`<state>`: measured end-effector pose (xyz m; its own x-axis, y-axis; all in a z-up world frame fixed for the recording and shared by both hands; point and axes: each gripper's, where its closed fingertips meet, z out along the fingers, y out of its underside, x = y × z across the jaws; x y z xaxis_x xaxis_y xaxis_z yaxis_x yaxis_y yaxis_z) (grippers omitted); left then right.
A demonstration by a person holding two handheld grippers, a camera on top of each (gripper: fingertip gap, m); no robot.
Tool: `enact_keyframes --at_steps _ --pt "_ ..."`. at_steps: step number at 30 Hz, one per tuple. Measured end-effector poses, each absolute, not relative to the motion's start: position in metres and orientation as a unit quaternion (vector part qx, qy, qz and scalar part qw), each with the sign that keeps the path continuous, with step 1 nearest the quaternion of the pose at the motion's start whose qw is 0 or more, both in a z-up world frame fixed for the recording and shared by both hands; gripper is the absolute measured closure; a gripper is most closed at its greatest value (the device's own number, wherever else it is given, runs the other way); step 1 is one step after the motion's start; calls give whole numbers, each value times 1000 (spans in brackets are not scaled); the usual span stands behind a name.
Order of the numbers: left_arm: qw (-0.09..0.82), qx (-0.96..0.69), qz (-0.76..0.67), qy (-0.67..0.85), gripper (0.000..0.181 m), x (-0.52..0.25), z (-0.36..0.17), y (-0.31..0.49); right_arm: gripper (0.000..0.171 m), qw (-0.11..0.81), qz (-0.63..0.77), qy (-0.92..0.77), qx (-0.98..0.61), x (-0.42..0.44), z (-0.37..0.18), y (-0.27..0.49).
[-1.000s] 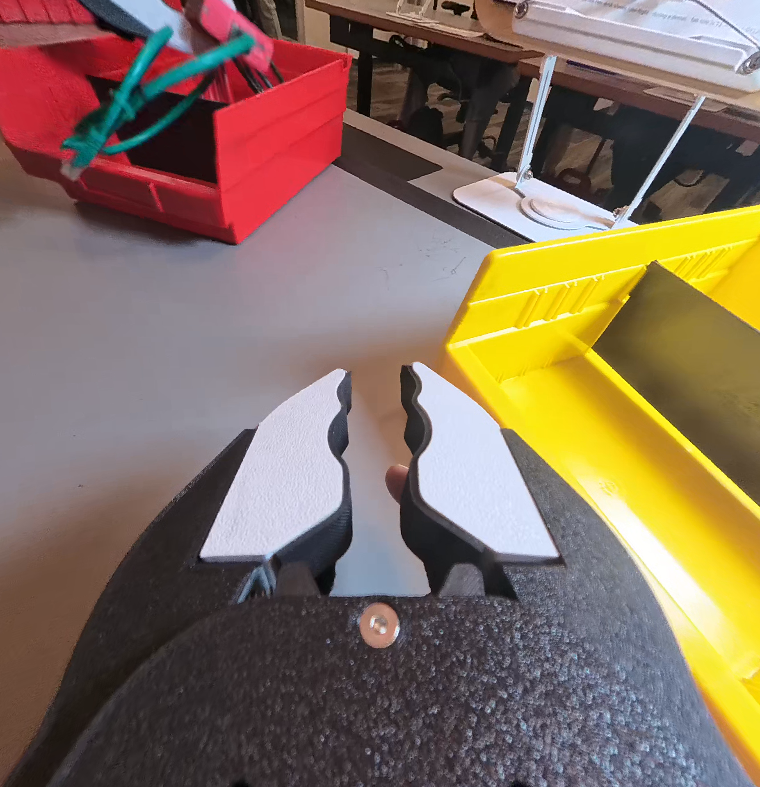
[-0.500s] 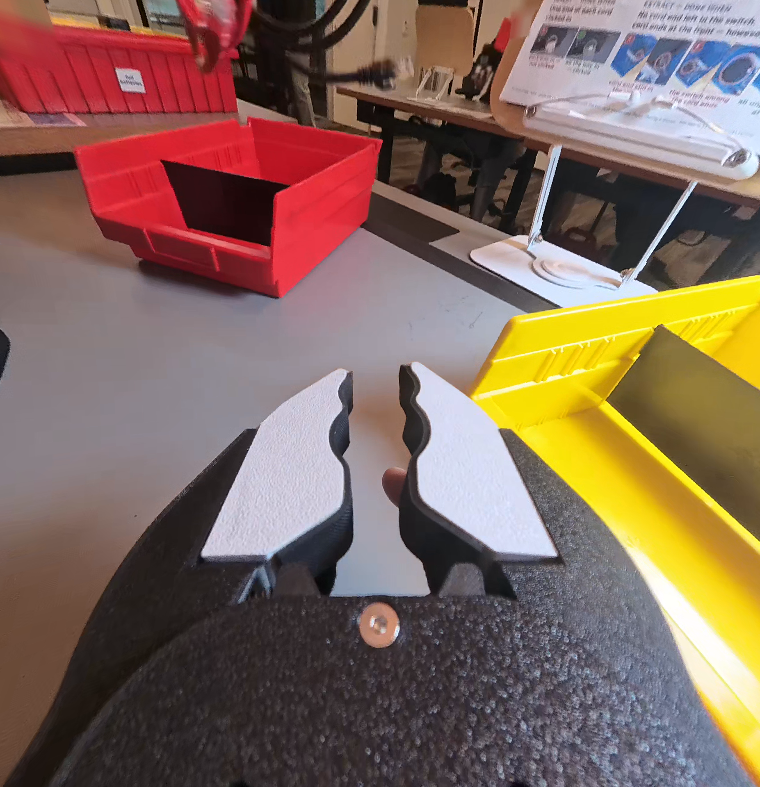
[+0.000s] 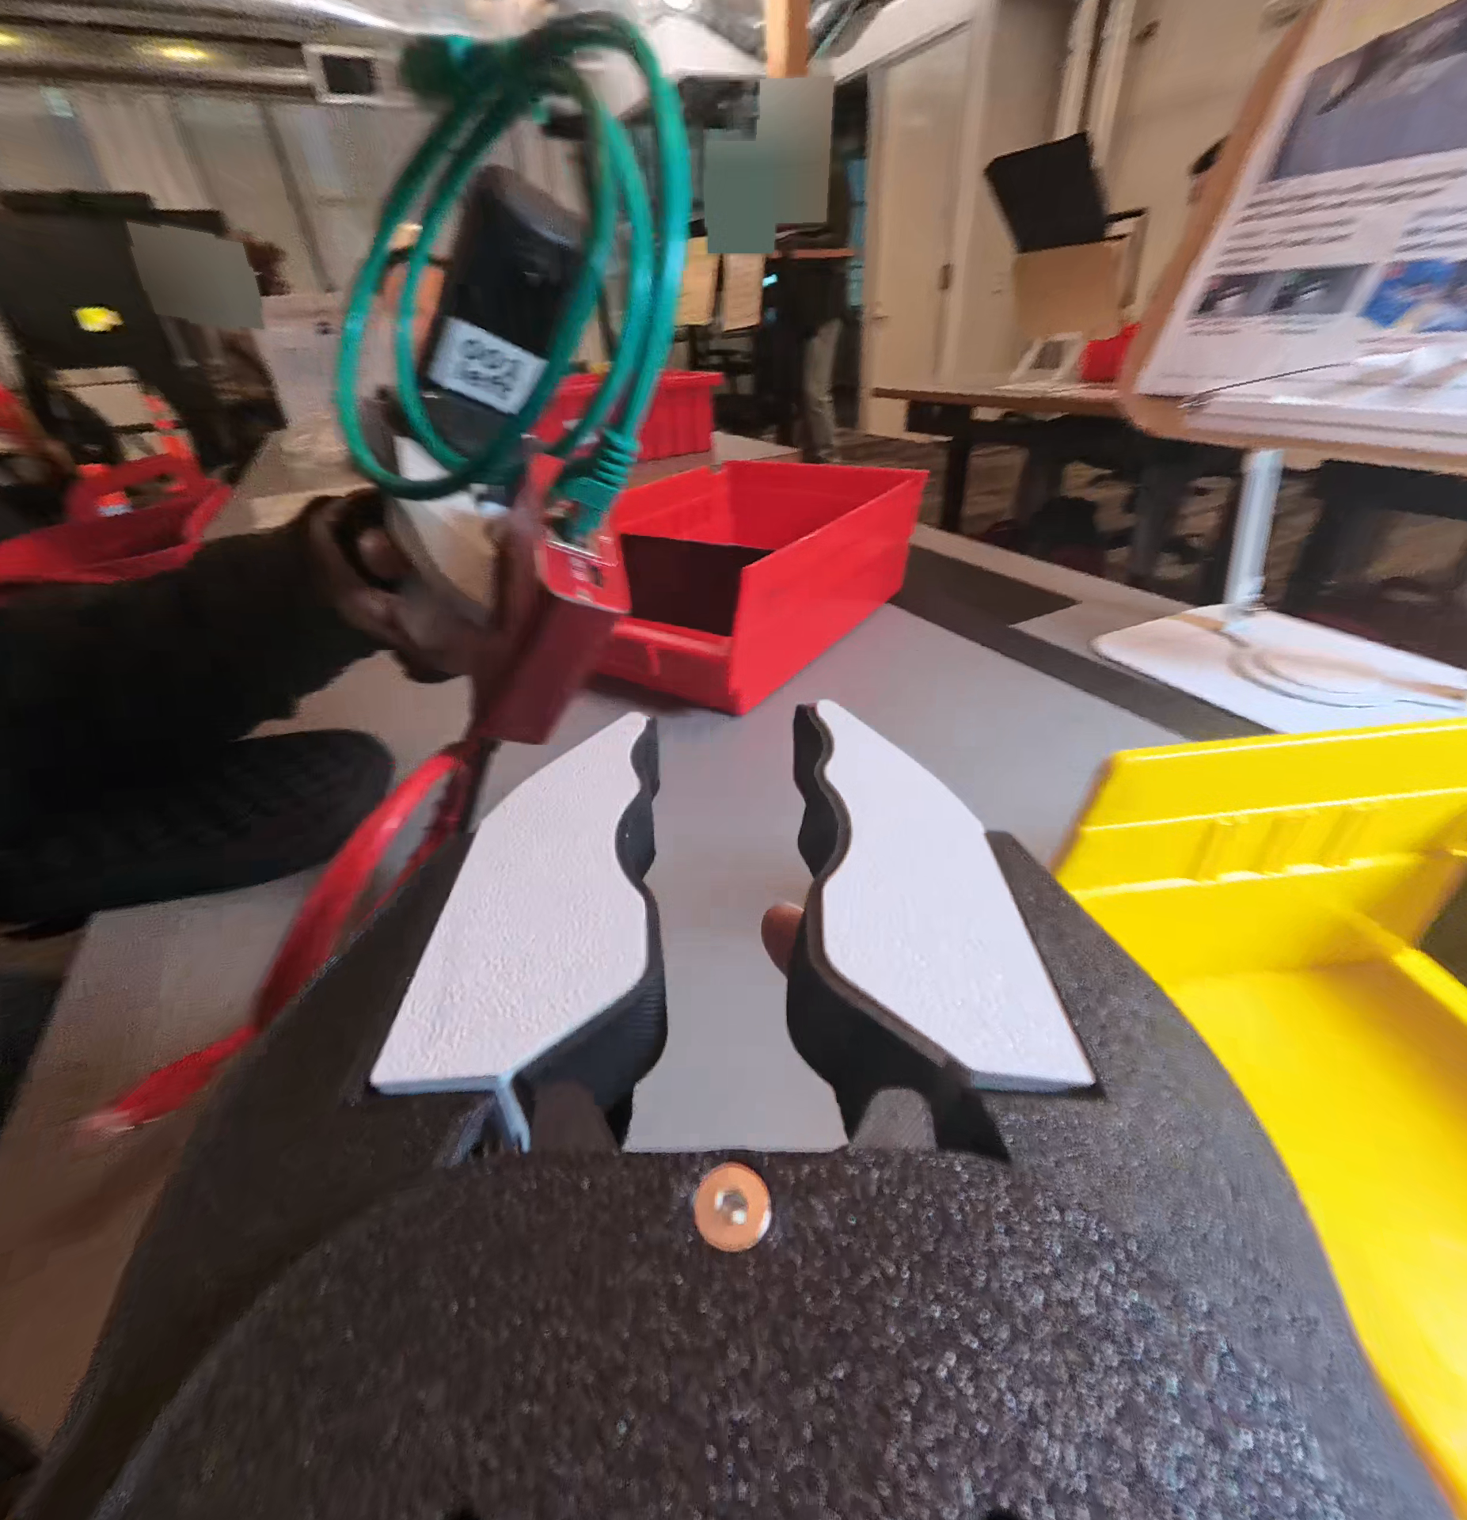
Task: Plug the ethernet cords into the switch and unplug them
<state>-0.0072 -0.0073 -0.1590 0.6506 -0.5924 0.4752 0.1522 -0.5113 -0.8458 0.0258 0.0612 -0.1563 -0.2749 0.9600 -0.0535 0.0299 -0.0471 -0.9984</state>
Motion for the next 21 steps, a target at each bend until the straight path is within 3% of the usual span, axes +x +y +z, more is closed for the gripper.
enact_keyframes --at_steps 5,11,16,19,21 --pt "494 -750 -424 111 154 -8 -168 0 134 334 591 -597 -427 18 -169 24" --pt "553 -709 -428 88 155 -12 -156 6 140 284 556 -629 -464 5 -187 -5" --pt "607 -671 -419 78 155 -15 -136 6 149 315 550 -608 -479 -3 -174 -13" --pt "632 -652 -415 59 155 -21 -125 6 159 272 561 -611 -489 -3 -176 -28" --pt "639 -644 -417 59 155 -23 -121 4 154 257 579 -589 -502 -6 -173 -29"
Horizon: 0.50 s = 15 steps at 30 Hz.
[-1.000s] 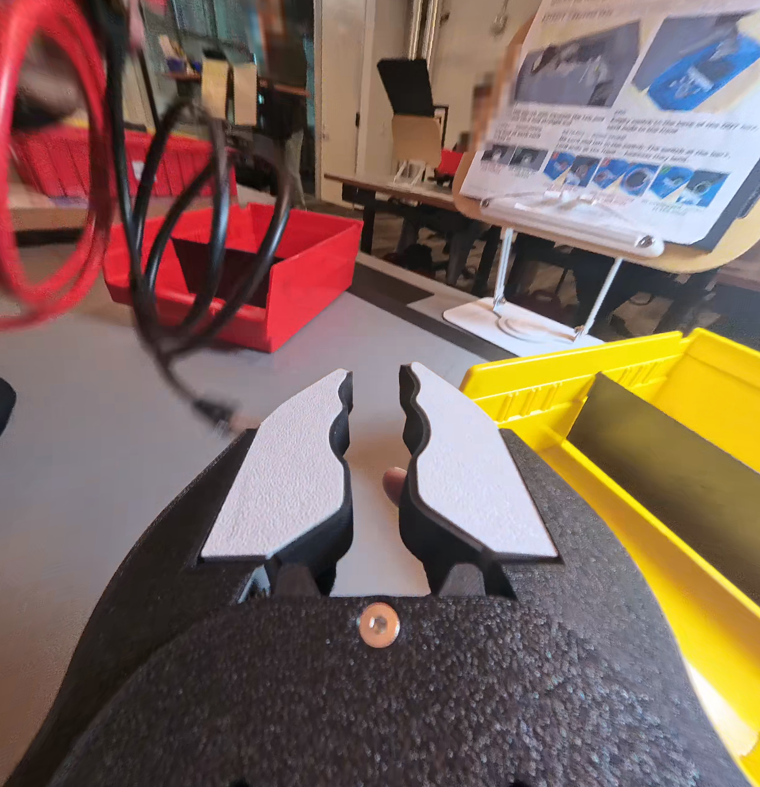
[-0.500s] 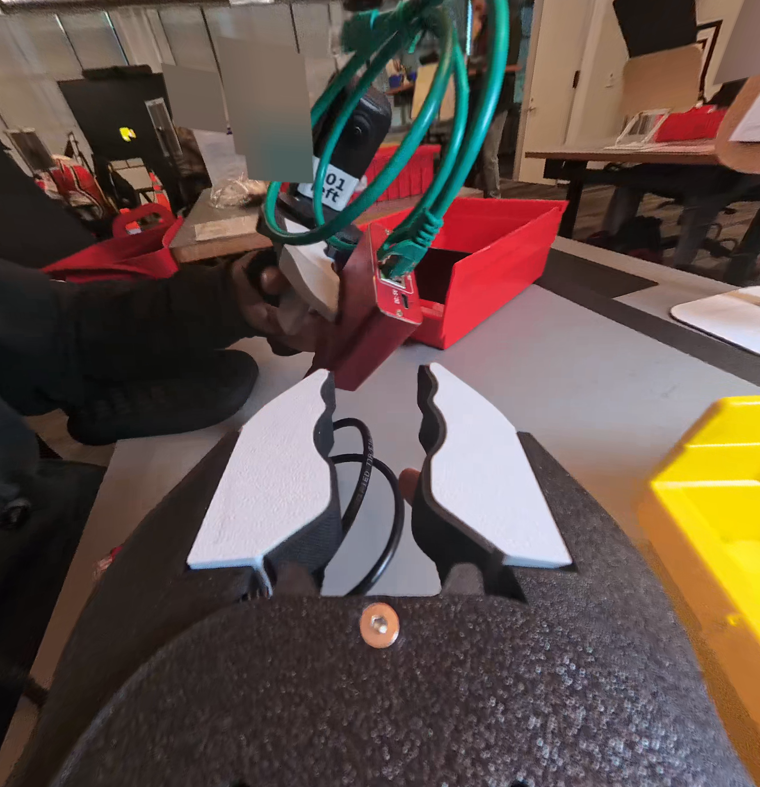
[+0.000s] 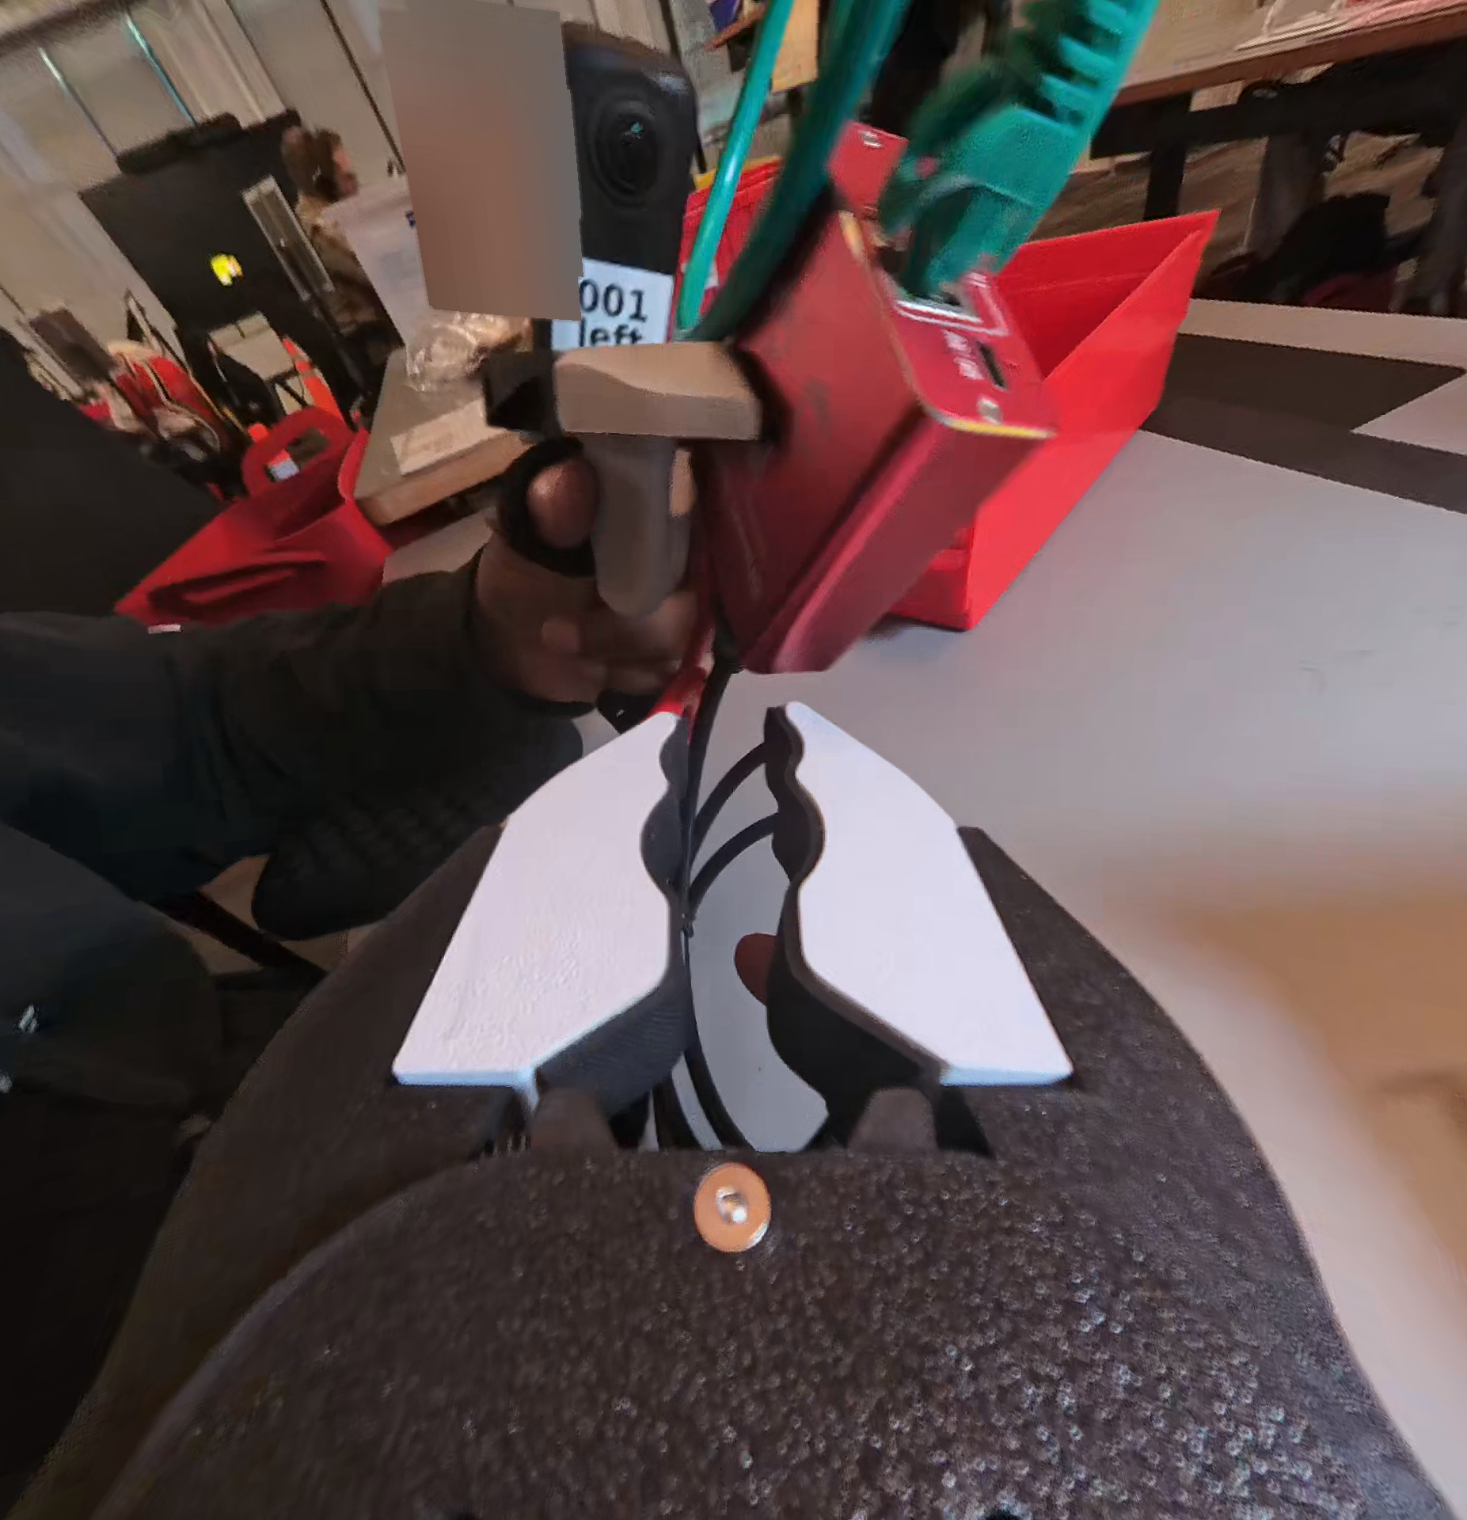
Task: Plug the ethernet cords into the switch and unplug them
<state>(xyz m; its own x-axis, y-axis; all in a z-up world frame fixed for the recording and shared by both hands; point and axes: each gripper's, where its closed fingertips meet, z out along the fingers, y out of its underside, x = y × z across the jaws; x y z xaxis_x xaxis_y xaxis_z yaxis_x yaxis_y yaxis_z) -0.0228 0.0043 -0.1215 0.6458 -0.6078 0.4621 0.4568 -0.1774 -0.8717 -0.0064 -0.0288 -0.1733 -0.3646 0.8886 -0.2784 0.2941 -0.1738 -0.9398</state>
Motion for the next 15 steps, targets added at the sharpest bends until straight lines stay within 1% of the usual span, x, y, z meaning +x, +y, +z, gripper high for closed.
enact_keyframes --at_steps 2,5,7,9,14,15 --pt "648 -623 -434 60 155 -20 -114 1 143 253 592 -569 -511 -13 -171 -24" --pt "670 -591 -444 66 155 -13 -107 -2 138 225 642 -546 -489 -18 -160 -30" --pt "688 -571 -444 62 155 -7 -105 -2 142 221 659 -539 -476 -19 -156 -34" --pt "706 -559 -429 66 155 -8 -103 -4 147 240 665 -542 -454 -17 -154 -33" --pt "704 -570 -411 98 153 -5 -106 -9 149 265 638 -581 -432 -12 -154 -29" --pt "701 -577 -405 107 153 -4 -107 -10 157 269 625 -595 -427 -10 -155 -29"
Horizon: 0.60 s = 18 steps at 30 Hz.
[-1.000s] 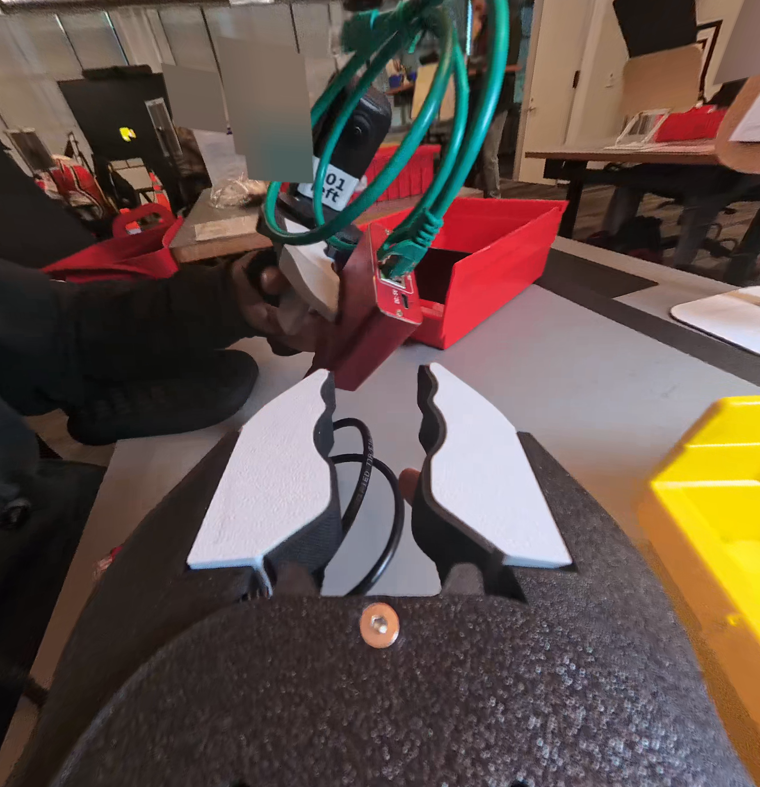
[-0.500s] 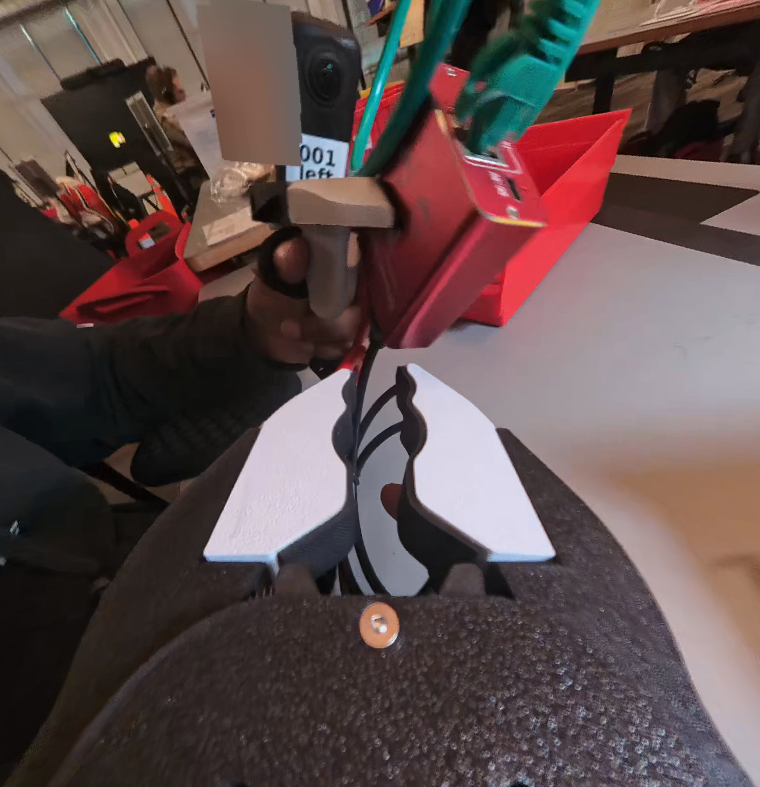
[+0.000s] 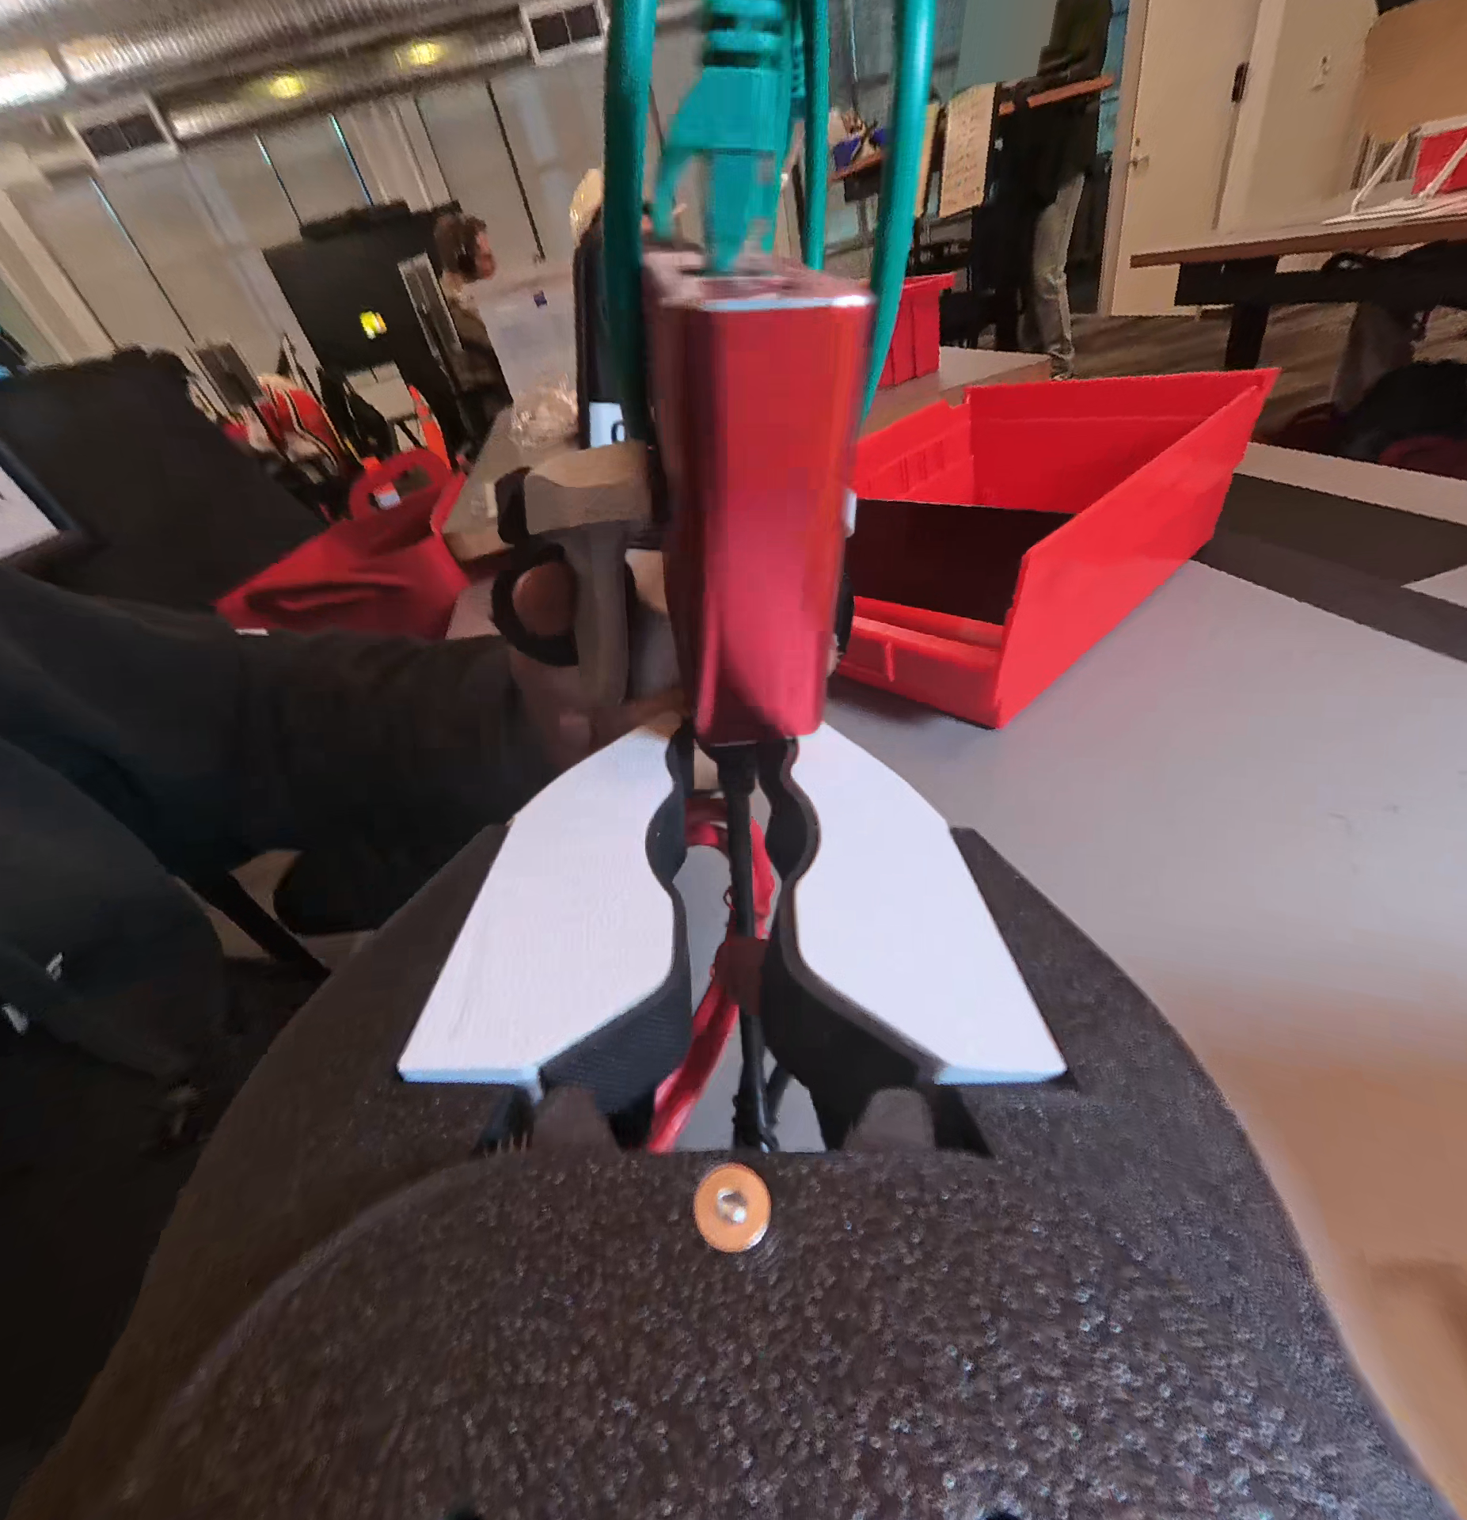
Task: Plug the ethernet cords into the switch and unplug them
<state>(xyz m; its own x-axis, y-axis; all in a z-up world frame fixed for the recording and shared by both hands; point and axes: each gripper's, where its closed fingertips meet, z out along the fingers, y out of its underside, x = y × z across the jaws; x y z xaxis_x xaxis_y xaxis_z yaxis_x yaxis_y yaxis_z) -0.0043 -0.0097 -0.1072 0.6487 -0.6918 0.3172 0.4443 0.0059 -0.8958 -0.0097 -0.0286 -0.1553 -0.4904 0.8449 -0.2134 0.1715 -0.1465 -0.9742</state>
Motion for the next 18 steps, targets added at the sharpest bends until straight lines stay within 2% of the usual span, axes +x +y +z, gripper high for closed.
enact_keyframes --at_steps 3,6,9,18 --pt "684 -612 -366 153 154 -1 -120 -11 157 232 596 -633 -435 -1 -163 -27" --pt "678 -622 -358 158 147 3 -123 -9 157 236 581 -637 -448 -1 -170 -26" --pt "665 -644 -337 174 151 10 -132 -6 157 232 581 -642 -443 -1 -171 -32" --pt "708 -603 -346 124 151 4 -113 -7 156 228 710 -519 -419 -3 -149 -30"
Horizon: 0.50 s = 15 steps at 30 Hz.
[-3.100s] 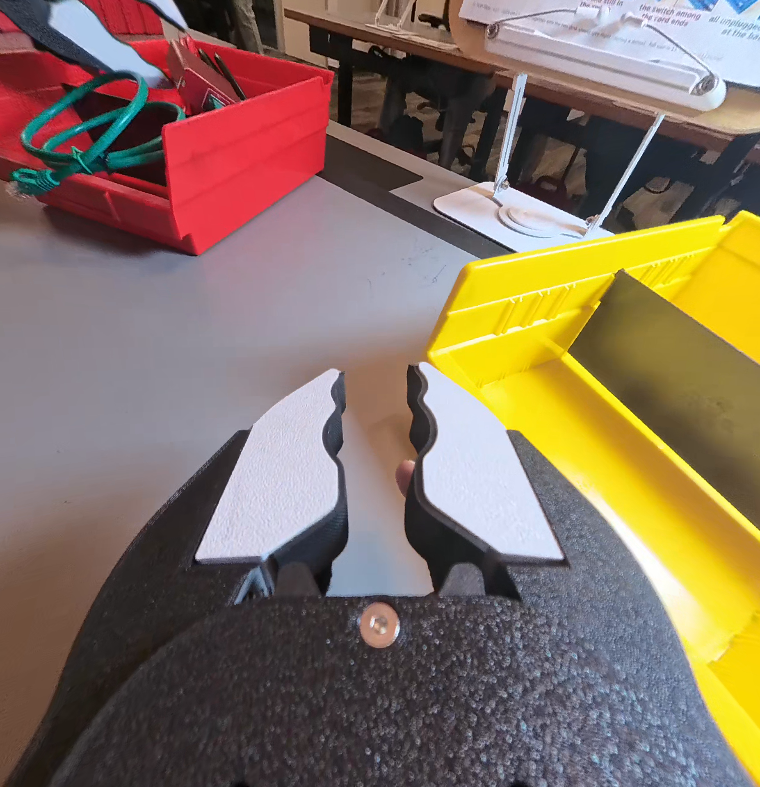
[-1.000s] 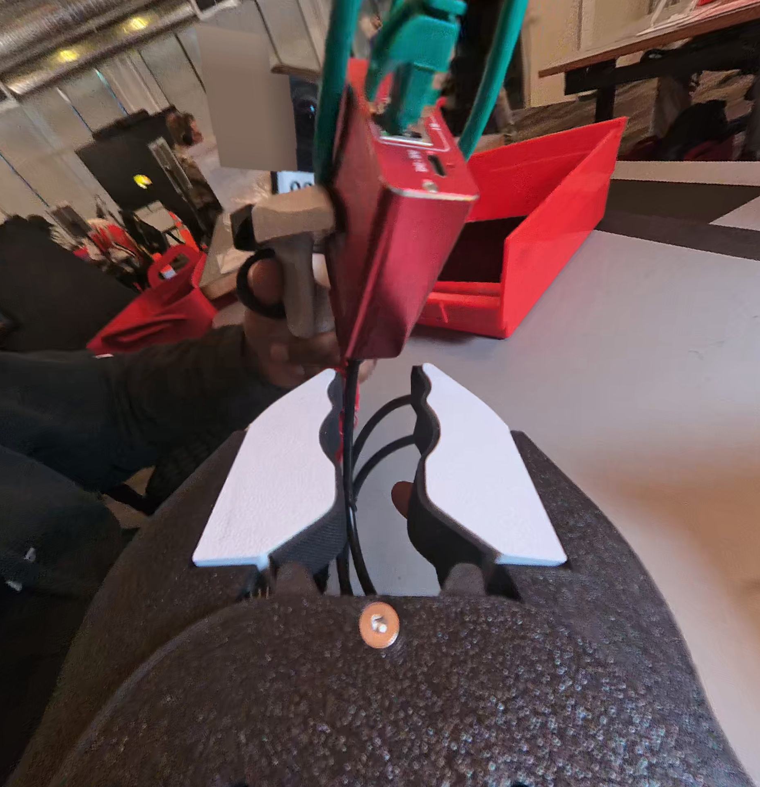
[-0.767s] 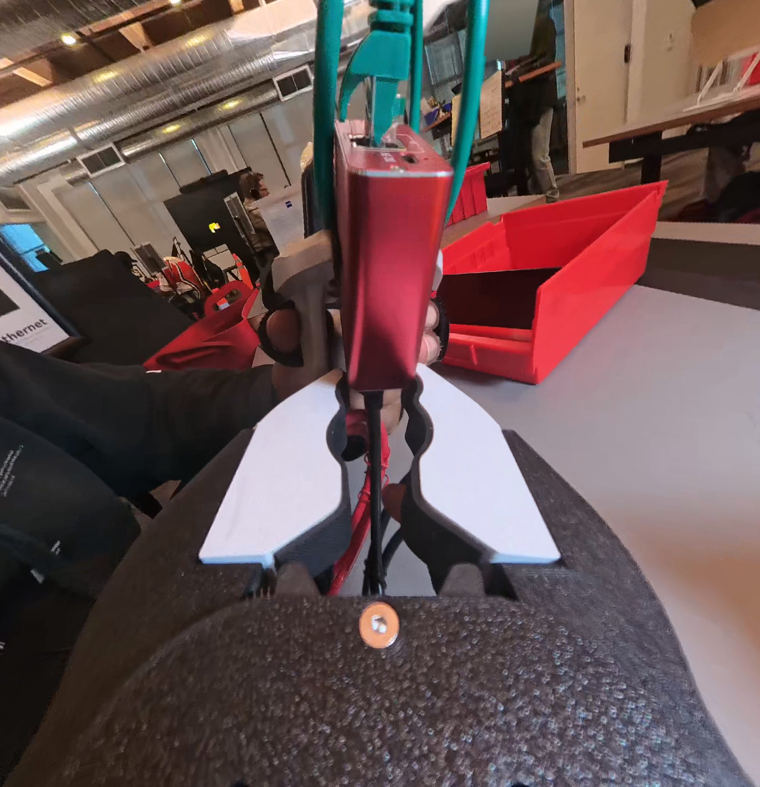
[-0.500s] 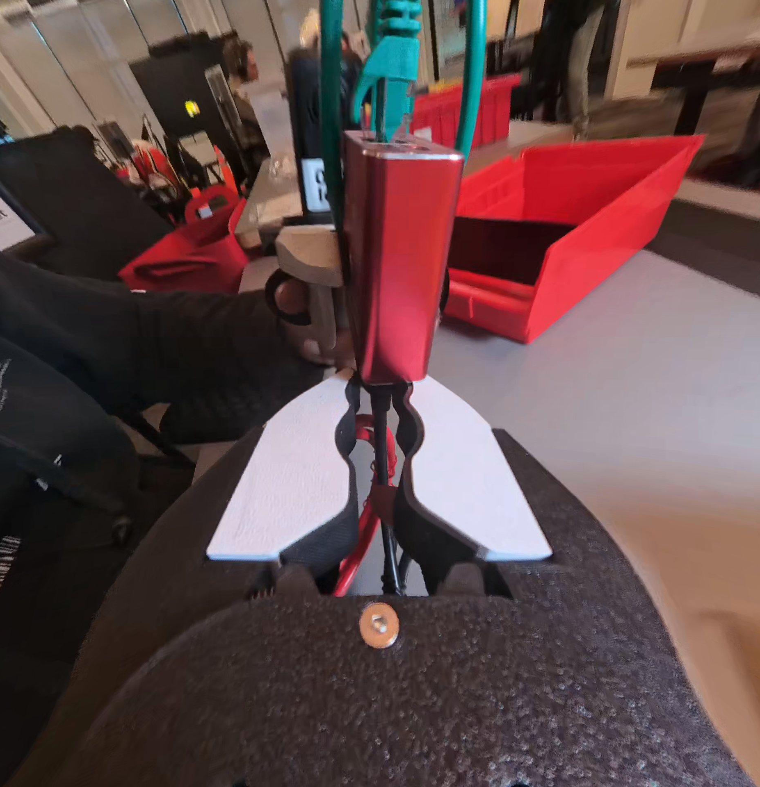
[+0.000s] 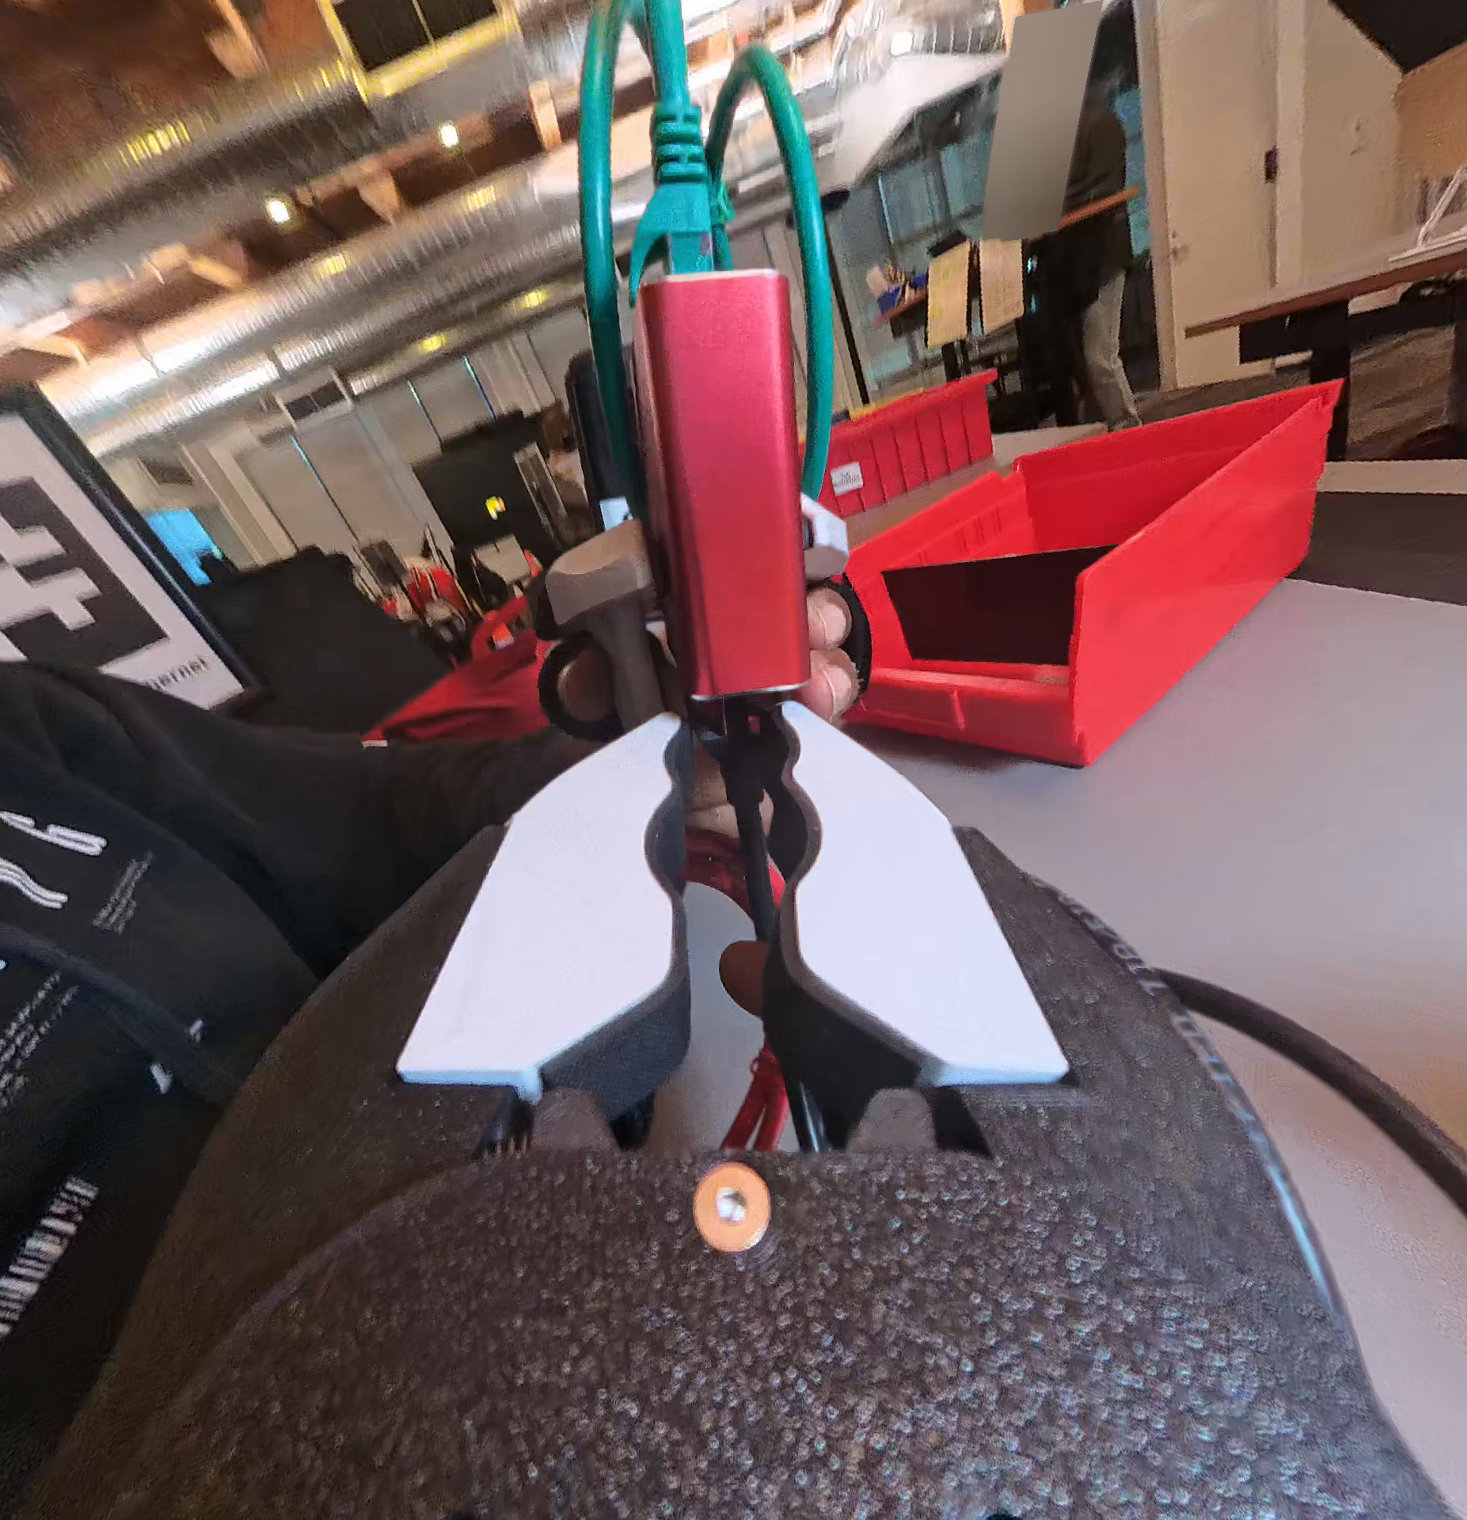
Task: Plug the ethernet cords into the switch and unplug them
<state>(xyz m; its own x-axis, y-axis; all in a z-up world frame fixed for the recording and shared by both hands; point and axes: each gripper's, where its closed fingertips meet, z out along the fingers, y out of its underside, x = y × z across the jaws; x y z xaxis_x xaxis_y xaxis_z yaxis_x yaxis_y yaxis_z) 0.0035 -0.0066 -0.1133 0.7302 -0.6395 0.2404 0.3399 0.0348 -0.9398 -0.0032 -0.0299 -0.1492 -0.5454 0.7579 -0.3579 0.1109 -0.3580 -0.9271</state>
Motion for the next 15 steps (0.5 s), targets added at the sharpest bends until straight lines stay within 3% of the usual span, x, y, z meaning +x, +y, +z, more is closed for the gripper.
enact_keyframes --at_steps 15 --pt "750 -569 -317 119 154 6 -101 -9 156 211 757 -439 -435 0 -133 -23"
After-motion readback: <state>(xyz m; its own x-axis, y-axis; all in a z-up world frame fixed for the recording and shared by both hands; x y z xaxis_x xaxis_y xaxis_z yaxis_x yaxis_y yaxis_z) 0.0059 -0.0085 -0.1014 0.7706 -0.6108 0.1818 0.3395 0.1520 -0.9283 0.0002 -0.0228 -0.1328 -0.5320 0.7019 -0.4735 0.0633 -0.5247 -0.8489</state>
